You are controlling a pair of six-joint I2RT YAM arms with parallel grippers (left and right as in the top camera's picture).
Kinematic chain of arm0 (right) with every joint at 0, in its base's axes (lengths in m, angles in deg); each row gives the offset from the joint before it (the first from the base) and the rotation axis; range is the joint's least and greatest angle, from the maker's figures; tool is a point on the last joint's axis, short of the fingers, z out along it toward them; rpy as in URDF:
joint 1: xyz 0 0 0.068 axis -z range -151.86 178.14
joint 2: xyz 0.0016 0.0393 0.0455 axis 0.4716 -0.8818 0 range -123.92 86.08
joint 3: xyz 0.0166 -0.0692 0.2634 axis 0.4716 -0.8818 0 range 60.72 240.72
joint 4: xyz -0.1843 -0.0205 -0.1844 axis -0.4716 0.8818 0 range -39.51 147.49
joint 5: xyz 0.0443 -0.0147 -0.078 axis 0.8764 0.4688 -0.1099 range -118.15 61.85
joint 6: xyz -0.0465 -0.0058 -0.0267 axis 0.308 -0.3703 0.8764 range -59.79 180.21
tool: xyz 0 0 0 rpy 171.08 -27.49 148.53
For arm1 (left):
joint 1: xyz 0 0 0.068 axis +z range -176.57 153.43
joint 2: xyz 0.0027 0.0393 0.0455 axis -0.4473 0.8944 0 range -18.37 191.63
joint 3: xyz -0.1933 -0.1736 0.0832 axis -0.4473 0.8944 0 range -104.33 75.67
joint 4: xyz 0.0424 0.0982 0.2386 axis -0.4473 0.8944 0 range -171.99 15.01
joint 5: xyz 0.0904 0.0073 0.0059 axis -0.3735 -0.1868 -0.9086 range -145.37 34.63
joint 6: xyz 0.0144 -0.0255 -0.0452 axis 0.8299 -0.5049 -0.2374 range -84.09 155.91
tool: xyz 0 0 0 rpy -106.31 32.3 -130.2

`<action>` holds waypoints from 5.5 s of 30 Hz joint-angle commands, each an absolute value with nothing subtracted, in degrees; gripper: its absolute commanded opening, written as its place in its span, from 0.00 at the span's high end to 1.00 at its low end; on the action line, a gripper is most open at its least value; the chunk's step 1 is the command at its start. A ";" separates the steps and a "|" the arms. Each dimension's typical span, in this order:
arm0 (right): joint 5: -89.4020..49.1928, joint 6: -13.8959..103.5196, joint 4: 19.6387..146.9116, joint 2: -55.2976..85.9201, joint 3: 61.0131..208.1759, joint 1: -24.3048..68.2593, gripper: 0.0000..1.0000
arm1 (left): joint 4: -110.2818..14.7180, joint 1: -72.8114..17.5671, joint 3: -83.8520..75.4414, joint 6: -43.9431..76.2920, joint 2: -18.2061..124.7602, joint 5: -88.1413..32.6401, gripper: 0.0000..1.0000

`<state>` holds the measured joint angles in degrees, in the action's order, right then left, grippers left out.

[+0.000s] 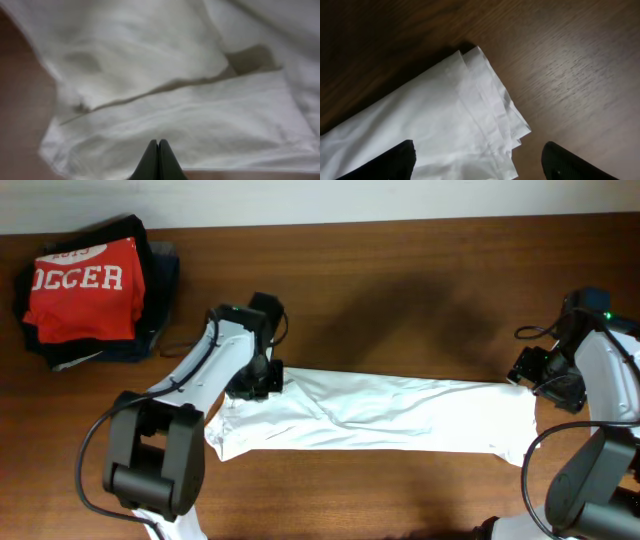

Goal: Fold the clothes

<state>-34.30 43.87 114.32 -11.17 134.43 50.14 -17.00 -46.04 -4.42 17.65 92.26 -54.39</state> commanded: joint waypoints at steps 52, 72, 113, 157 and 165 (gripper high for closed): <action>-23.94 58.04 90.98 -11.69 108.09 42.03 0.09 | -21.02 -34.39 -25.10 22.74 83.30 -62.72 0.01; -26.89 53.58 91.55 -6.29 105.47 45.16 0.71 | -21.02 -34.39 -25.10 22.74 83.30 -62.72 0.01; -25.12 47.33 112.01 -6.78 133.84 40.68 0.96 | -21.02 -34.39 -25.10 22.74 83.30 -62.72 0.01; 6.88 44.70 77.78 -23.06 118.85 10.14 0.96 | -21.02 -34.39 -25.10 22.74 83.30 -62.72 0.01; 14.31 47.76 81.89 -17.55 136.79 19.26 0.96 | -21.02 -34.39 -25.10 22.74 83.30 -62.72 0.01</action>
<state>16.36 46.98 80.44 -20.65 133.67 15.58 -20.93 -34.58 -25.25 22.48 83.34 -62.11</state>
